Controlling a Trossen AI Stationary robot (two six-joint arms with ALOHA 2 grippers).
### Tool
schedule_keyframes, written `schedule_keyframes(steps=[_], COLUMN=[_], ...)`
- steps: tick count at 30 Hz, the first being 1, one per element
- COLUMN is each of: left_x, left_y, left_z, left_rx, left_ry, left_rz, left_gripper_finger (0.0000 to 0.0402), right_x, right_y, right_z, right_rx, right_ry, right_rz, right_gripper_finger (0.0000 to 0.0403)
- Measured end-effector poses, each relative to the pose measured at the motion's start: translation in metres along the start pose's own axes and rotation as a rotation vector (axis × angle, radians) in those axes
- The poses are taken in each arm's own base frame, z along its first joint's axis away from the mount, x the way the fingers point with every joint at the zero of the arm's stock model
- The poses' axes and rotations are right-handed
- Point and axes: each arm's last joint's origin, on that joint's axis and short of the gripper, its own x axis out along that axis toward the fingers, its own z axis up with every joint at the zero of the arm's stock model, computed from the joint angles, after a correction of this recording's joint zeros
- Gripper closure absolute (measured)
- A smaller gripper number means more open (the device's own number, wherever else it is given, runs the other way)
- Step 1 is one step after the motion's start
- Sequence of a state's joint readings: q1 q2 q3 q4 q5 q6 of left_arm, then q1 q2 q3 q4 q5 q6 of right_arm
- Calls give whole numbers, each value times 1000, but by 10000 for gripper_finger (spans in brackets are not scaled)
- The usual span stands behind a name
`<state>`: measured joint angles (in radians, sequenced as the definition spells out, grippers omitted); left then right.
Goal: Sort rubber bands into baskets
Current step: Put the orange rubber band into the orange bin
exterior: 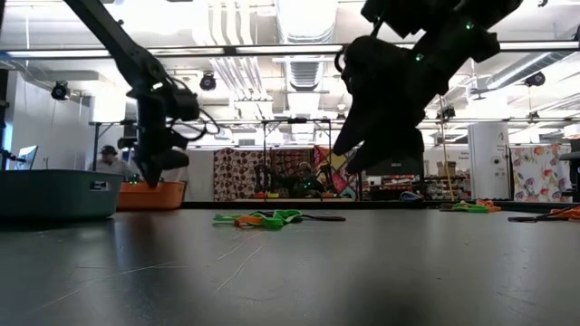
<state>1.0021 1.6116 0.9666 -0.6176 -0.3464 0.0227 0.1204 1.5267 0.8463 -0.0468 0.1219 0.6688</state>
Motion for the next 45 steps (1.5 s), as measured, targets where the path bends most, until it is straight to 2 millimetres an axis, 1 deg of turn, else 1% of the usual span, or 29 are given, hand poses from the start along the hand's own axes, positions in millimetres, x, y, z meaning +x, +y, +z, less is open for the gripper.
schedule_keyframes(steps=[4,10,16,23,25,27,30,32,35,38,40,45], left_x=[10,12,12,11,4,-7,-34,-57,-88,-108,-116,-124], left_y=[-1,-2,-2,-2,0,2,5,3,-11,-38,-61,-123], left_z=[2,3,5,4,5,7,5,-1,-16,-38,-57,-109], left_rx=[4,17,21,36,39,35,26,28,47,112,169,323], left_ry=[29,27,12,20,17,-5,-61,-114,-229,-363,-452,-601], left_rz=[1,1,2,2,1,1,-4,-33,-200,-405,-521,-741], left_gripper_finger=[402,398,372,328,316,306,295,291,288,287,287,287], right_x=[2,0,0,-1,-1,-1,-2,-2,-2,-2,-1,-1], right_y=[0,1,2,6,8,9,11,11,11,14,17,24], right_z=[-1,-1,-2,-5,-6,-7,-8,-8,-7,-4,0,6], right_rx=[24,26,43,62,58,54,50,42,12,-23,-51,-98], right_ry=[7,14,17,24,26,28,28,27,17,-24,-63,-140], right_rz=[-3,16,19,28,32,36,39,39,45,74,105,162], right_gripper_finger=[174,174,174,174,174,174,174,174,174,174,174,174])
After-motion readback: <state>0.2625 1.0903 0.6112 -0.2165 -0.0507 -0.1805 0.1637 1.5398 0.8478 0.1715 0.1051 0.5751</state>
